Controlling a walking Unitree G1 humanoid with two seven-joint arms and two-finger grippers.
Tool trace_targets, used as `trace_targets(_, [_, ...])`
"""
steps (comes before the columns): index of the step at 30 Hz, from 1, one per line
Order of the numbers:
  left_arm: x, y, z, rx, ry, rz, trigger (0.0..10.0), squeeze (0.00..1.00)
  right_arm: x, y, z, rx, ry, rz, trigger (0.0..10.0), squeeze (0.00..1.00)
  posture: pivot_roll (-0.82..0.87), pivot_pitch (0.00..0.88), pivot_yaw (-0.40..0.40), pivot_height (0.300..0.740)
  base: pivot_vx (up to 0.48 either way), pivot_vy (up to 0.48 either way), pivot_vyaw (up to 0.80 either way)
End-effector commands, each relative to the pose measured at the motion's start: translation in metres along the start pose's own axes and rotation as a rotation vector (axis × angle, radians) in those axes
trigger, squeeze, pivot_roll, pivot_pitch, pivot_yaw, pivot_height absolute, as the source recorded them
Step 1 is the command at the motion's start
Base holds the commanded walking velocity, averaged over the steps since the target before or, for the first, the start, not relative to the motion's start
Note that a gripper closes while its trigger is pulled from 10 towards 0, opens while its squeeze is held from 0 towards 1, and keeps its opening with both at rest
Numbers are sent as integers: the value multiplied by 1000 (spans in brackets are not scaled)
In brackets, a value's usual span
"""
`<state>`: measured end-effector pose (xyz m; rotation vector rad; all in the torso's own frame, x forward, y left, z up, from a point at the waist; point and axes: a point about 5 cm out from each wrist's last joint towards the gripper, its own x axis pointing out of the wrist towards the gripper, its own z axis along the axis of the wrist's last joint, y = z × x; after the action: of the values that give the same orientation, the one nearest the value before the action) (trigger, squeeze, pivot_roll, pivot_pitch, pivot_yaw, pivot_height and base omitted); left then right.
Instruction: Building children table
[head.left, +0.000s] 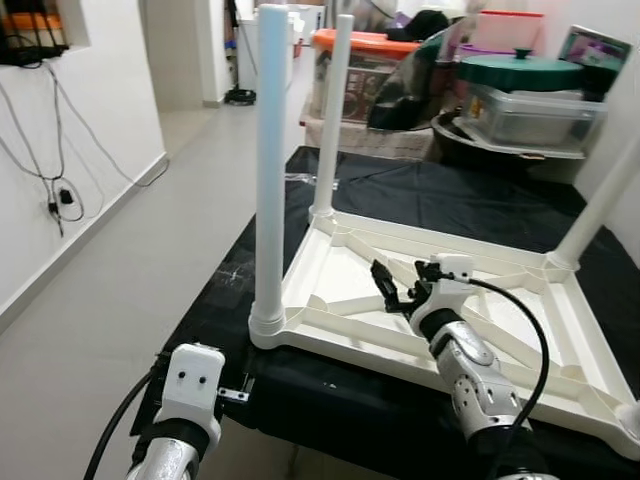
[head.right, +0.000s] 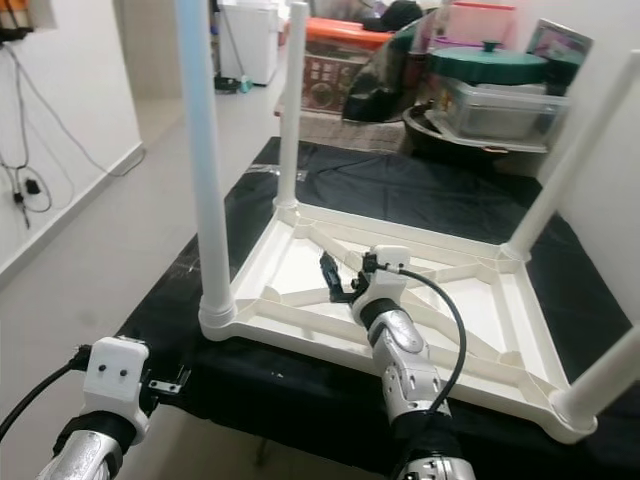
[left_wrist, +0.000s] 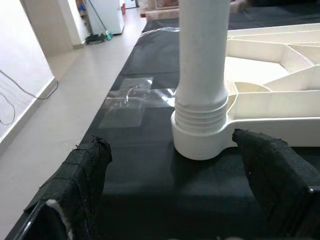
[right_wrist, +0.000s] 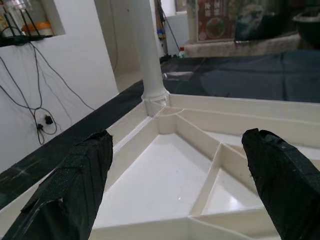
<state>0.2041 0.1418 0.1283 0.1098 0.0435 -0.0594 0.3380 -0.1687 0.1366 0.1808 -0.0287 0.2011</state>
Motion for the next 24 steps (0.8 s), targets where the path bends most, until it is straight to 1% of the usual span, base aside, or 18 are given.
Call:
trace_targets(1, [-1, 0, -2, 4, 9, 6, 10000, 0, 2, 3, 0, -20, -4, 8, 10000, 0, 183, 0, -106, 740, 0, 0, 625])
trace_targets(5, [-2, 0, -2, 5, 10, 3, 10000, 0, 3, 4, -2, -16, 6, -29, 10000, 0, 188, 0, -105, 740, 0, 0, 603])
trace_targets(6, [-2, 0, -2, 6, 11, 2, 10000, 0, 4, 1, -2, -18, 6, -75, 10000, 0, 188, 0, -104, 740, 0, 0, 0])
trace_targets(7, [-2, 0, -2, 8, 12, 1, 10000, 0, 5, -6, 1, -13, -6, -143, 10000, 0, 189, 0, -105, 740, 0, 0, 0])
trace_targets(8, [-2, 0, -2, 8, 12, 1, 10000, 0, 5, -8, 3, -8, -15, -166, 10000, 0, 189, 0, -105, 740, 0, 0, 0])
trace_targets(12, [-2, 0, -2, 9, 12, 1, 10000, 0, 6, -11, 6, 7, -33, -184, 10000, 0, 190, 0, -106, 740, 0, 0, 0])
trace_targets(13, [-2, 0, -2, 9, 12, 1, 10000, 0, 6, -11, 8, -25, -38, -184, 10000, 0, 190, 0, -106, 740, 0, 0, 0])
trace_targets(16, [-2, 0, -2, 10, 12, -2, 10000, 0, 7, -5, 10, -64, -53, -156, 10000, 0, 187, 0, -104, 740, 0, 0, 800])
trace_targets(18, [-2, 0, -2, 10, 12, -3, 10000, 0, 7, -3, 10, -67, -53, -152, 10000, 0, 187, 0, -104, 740, 0, 0, 800])
trace_targets(22, [-2, -1, -2, 10, 13, -4, 10000, 0, 8, 0, 7, -58, -43, -166, 10000, 0, 192, 0, -105, 740, 0, 0, 719])
trace_targets(24, [-2, -1, -2, 9, 15, -5, 10000, 0, 9, 2, 4, -35, -28, -201, 10000, 0, 192, 0, -104, 740, 0, 0, 0])
